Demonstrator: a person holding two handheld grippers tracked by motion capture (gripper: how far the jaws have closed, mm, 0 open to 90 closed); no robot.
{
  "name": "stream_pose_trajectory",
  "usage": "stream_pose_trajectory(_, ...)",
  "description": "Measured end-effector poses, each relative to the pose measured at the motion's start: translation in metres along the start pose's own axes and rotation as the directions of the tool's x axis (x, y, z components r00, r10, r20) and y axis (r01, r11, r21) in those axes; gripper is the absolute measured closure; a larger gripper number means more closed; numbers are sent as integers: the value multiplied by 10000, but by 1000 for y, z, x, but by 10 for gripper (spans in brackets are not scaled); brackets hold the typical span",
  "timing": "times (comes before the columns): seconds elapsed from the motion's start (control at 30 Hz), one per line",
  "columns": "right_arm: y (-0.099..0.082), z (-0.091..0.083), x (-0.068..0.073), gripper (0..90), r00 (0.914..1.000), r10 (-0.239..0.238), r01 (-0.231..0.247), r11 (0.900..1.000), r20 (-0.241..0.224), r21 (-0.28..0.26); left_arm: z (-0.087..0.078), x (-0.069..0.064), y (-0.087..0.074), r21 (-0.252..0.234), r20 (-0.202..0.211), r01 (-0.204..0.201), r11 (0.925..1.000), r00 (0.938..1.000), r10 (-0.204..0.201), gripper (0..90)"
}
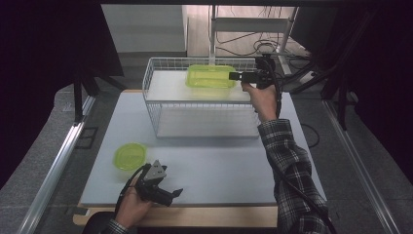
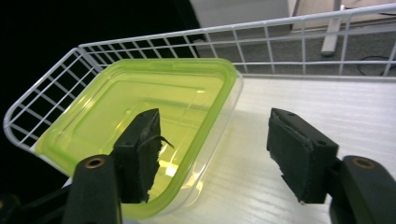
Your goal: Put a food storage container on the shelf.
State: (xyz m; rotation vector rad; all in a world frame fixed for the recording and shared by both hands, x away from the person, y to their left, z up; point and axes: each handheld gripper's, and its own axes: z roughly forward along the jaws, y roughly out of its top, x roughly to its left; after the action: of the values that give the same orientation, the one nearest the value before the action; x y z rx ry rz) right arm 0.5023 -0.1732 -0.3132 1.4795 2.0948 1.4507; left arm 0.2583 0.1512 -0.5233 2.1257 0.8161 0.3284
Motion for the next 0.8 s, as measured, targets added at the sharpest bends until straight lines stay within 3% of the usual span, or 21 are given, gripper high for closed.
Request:
stream_pose_trajectory(0.47,-13,-16,14,182,9931,-949,961,9953,-691,145,-1,3,-1,-417,262,631,9971,9977,-621,0)
stream_pose_trajectory(0.57,-19,-18,19,150,9879,-1351,1370,9904,-766,192,-1,2,0,-446,257,577,9973,9981,-566,0)
stream_pose_trajectory(0.73,-32,-20,26,102,9733,-2177,2211,9743,-725,420,-1,1,1,-375,94,355,9987,9993,-351,3)
stream_pose_trajectory(0.77,-37,-22,28,86,9643,-2536,2578,9649,-767,507,-1,0,1,-378,79,340,9987,9994,-337,3)
stream_pose_trajectory(0.8,-37,-22,28,86,9643,-2536,2578,9649,-767,507,-2,1,1,-361,50,319,9988,9995,-318,3)
